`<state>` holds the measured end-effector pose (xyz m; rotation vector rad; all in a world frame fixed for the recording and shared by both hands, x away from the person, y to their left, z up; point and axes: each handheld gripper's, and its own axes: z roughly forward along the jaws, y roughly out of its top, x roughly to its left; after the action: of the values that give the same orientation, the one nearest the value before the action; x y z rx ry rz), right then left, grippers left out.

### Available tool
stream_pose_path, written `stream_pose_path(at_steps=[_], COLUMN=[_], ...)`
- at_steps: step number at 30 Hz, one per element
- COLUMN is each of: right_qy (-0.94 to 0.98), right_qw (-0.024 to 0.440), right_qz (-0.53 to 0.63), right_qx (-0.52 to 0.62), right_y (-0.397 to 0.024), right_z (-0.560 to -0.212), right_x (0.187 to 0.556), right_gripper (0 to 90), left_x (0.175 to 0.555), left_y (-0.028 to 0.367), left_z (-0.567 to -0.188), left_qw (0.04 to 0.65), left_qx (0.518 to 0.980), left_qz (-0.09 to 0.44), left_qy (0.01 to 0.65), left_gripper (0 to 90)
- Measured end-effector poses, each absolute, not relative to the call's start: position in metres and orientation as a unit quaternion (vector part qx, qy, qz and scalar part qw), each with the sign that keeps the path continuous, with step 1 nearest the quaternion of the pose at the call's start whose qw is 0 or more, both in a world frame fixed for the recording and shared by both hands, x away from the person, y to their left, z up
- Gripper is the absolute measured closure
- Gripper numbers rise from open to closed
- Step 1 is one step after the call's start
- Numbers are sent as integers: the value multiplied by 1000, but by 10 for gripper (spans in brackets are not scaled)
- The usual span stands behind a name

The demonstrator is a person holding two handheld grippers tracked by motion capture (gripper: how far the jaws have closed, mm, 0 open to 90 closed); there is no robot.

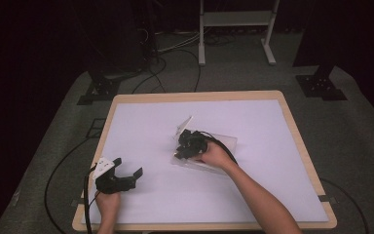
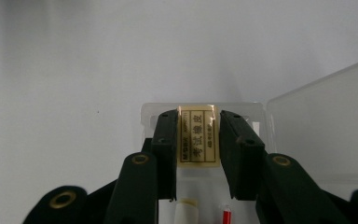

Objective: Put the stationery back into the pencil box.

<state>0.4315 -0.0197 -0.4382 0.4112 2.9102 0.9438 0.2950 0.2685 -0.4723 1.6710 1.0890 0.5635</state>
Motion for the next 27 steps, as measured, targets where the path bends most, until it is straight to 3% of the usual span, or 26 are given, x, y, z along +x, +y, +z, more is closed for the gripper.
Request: stream_pose_path(at_steps=[14,27], right_qy=[937,924], right_qw=[21,29], right_qz=[319,348], right_qx=[142,155], right_y=[-25,-61], right_z=[-431,-403], right_x=[429,417], right_gripper=[598,529], left_x=[295,295], left_y=[269,267], left_z=[-472,-473], left_qw=[510,506], left_qx=[694,695], left_qz=[233,235], left_qy=[451,453], left_gripper=[0,0])
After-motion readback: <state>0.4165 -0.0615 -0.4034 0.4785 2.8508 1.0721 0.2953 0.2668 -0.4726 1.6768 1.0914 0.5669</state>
